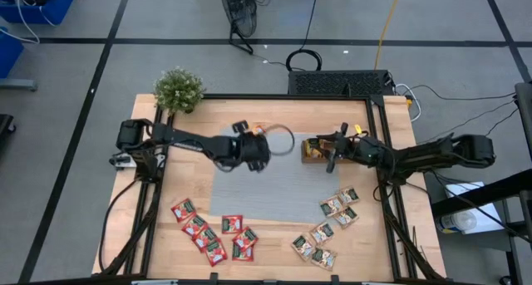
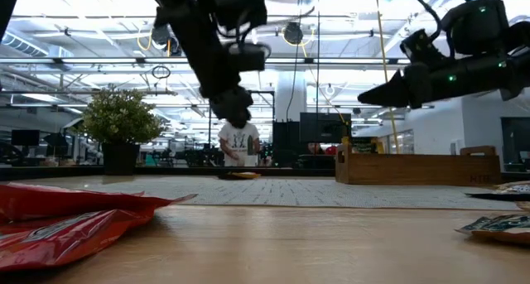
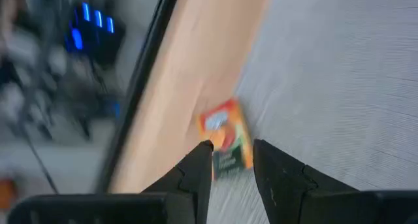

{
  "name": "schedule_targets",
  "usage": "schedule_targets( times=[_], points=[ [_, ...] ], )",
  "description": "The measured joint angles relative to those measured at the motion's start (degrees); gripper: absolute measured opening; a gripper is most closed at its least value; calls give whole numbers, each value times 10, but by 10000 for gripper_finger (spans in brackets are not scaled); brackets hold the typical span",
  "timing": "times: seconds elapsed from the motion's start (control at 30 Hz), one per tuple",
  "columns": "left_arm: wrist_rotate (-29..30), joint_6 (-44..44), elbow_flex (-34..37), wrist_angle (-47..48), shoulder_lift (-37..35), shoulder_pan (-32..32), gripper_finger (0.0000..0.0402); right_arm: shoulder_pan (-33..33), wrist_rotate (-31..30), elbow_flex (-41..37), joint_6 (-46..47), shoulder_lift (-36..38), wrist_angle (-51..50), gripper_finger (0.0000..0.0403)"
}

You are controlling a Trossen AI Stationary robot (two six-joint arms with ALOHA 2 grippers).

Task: Pick & Place Tea
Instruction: Put the yellow tea bag into the left section of the wooden organizer

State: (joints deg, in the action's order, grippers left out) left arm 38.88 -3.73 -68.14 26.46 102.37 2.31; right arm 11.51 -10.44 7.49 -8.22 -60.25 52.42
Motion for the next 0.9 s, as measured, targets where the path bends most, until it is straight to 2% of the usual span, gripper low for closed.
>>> schedule_targets(
  times=[0.13, 0.2, 0.27, 0.47, 0.67, 0.9],
  points=[
    [-127, -91, 0, 26, 4, 63, 118, -4, 0, 0, 1, 12, 0, 166],
    [-185, -103, 0, 24, 10, 90, 119, -4, 0, 0, 1, 13, 0, 166],
    [-210, -97, 0, 10, 24, 106, 124, -4, 0, 0, 1, 13, -6, 166],
    [-225, -57, 0, -31, 68, 119, 175, -4, 0, 0, 1, 13, -15, 164],
    [-212, -55, 0, -39, 98, 123, 228, -4, 0, 0, 1, 13, -17, 166],
    [-201, -55, -2, -43, 112, 130, 237, -4, 0, 0, 2, 13, -17, 161]
  ],
)
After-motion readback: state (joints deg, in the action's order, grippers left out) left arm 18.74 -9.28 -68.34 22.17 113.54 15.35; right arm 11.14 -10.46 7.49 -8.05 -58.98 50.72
